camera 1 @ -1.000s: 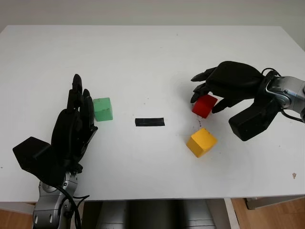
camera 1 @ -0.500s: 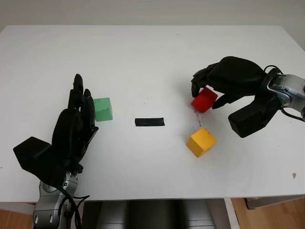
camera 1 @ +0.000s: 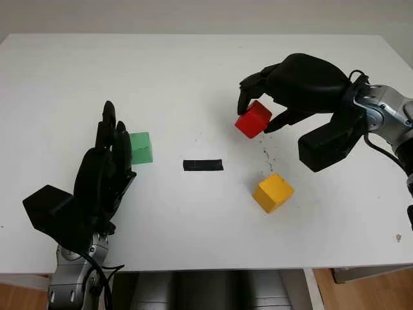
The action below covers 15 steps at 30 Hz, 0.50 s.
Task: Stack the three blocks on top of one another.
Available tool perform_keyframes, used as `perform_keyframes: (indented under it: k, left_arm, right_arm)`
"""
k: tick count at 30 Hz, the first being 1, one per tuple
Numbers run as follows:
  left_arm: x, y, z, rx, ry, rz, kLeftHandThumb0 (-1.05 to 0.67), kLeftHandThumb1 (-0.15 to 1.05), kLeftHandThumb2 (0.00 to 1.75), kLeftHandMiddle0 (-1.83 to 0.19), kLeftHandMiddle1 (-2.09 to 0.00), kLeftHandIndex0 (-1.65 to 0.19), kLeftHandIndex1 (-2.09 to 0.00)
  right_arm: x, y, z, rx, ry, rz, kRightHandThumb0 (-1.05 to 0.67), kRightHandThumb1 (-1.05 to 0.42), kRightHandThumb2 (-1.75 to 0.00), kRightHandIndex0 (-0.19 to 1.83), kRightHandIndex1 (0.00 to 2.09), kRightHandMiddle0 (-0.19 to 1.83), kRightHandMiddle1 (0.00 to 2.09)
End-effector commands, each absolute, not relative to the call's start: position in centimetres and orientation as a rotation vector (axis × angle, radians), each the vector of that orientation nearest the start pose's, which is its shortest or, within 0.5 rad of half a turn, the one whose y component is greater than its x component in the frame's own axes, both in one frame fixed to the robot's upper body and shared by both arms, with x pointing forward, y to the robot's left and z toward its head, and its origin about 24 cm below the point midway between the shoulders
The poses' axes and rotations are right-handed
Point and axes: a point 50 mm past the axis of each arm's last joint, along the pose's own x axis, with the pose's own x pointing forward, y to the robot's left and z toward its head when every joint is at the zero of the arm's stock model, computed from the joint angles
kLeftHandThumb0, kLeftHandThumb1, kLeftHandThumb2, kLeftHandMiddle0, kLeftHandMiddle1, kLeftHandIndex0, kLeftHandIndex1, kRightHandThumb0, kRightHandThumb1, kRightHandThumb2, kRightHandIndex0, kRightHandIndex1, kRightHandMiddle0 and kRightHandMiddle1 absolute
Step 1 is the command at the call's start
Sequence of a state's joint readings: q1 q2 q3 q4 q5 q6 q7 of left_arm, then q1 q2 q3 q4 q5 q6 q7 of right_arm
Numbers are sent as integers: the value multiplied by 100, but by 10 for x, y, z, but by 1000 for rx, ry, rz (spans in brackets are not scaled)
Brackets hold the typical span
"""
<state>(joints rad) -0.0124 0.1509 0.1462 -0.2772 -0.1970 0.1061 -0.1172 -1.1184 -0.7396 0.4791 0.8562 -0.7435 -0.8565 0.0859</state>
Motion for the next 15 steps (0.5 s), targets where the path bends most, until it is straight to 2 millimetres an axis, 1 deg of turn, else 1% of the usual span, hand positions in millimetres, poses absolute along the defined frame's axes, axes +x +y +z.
perform_keyframes:
  k: [1, 6, 8, 11, 15]
  left_arm:
    - [246, 196, 109, -16, -223, -27, -79, 105, 61, 19, 0, 19, 0]
    - [247, 196, 111, -9, -227, -17, -80, 105, 60, 19, -1, 19, 0]
    - [247, 196, 111, -7, -228, -11, -80, 105, 60, 19, -1, 19, -1]
    - [246, 197, 112, -10, -230, -6, -80, 105, 59, 19, -3, 19, -2]
    - [246, 197, 112, -13, -233, -3, -80, 105, 59, 19, -2, 19, -2]
  right_arm:
    - [371, -161, 238, -1661, -752, 629, -28, -85, -5, 50, 3, 68, 93]
    - [372, -141, 237, -1687, -823, 697, -32, -83, -5, 52, 5, 73, 97]
    - [372, -134, 236, -1702, -848, 716, -33, -82, -5, 52, 5, 72, 101]
    - [372, -123, 234, -1734, -891, 752, -36, -83, -5, 51, 5, 65, 113]
    - [370, -109, 229, -1751, -1009, 787, -39, -83, -5, 53, 6, 64, 120]
